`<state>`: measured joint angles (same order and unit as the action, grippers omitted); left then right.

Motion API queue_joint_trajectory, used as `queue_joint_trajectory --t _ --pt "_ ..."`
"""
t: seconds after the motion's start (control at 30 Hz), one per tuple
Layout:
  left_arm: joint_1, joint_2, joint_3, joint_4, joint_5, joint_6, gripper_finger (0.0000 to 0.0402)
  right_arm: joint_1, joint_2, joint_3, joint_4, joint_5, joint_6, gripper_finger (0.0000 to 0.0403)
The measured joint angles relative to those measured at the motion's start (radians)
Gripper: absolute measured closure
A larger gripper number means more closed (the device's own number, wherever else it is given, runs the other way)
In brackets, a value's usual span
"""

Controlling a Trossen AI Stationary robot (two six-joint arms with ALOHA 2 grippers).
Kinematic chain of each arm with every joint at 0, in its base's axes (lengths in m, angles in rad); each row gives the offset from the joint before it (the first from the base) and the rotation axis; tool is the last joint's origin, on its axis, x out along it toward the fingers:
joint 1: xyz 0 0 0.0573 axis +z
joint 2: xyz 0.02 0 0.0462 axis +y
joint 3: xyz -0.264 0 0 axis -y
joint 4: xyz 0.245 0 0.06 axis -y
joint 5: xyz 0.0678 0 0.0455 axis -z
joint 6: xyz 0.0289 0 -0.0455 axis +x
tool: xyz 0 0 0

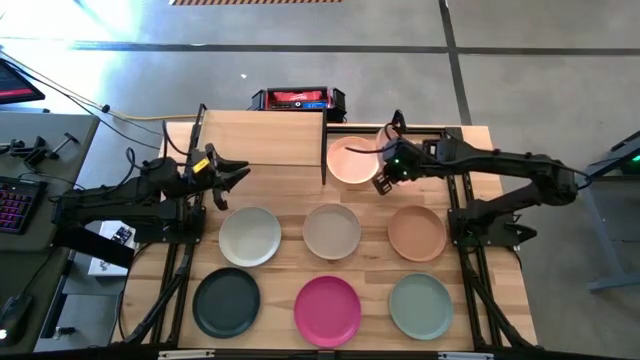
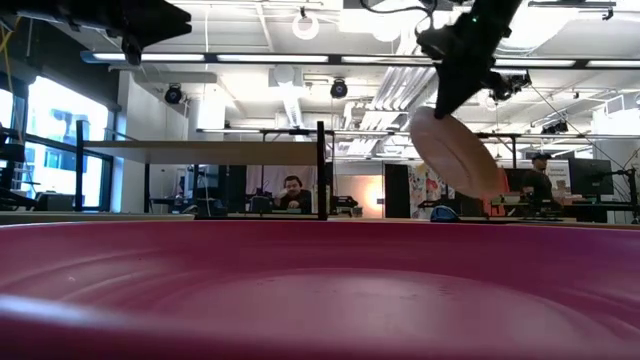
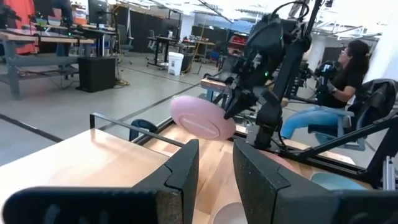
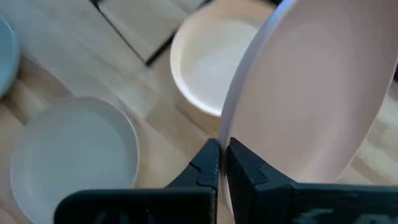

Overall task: Place and stack plates onto a shelf
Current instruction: Put the light pink plate on the shelf

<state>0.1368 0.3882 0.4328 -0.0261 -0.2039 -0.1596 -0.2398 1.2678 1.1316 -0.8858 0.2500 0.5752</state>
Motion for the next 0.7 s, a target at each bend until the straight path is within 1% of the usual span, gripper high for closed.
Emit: queue_joint_trajectory --t 0.1,0.3,0.4,0.5,0.6,0.7 --pt "0.0 0.013 0.0 0.0 0.0 -0.003 0.0312 0.0 0.0 0.044 -0.001 0.031 -0.032 0.0403" --pt "0.0 0.051 0.0 0.001 -0.015 -0.01 0.0311 0.0 0.0 0.158 0.012 0.056 -0.105 0.0403" --pt "0.0 0.068 0.0 0.0 -0.012 -0.054 0.0303 0.0 0.0 0.21 0.012 0.08 -0.131 0.0403" --pt "0.0 0.084 0.0 0.0 0.017 -0.087 0.0289 0.001 0.0 0.256 0.023 0.081 -0.176 0.0403" --pt "0.001 0.102 0.0 0.001 0.016 -0.178 0.027 0.01 0.0 0.284 0.045 0.081 -0.252 0.0403" --pt "0.017 0.123 0.0 0.0 0.003 -0.341 0.0251 0.025 0.0 0.295 0.083 0.079 -0.348 0.0403"
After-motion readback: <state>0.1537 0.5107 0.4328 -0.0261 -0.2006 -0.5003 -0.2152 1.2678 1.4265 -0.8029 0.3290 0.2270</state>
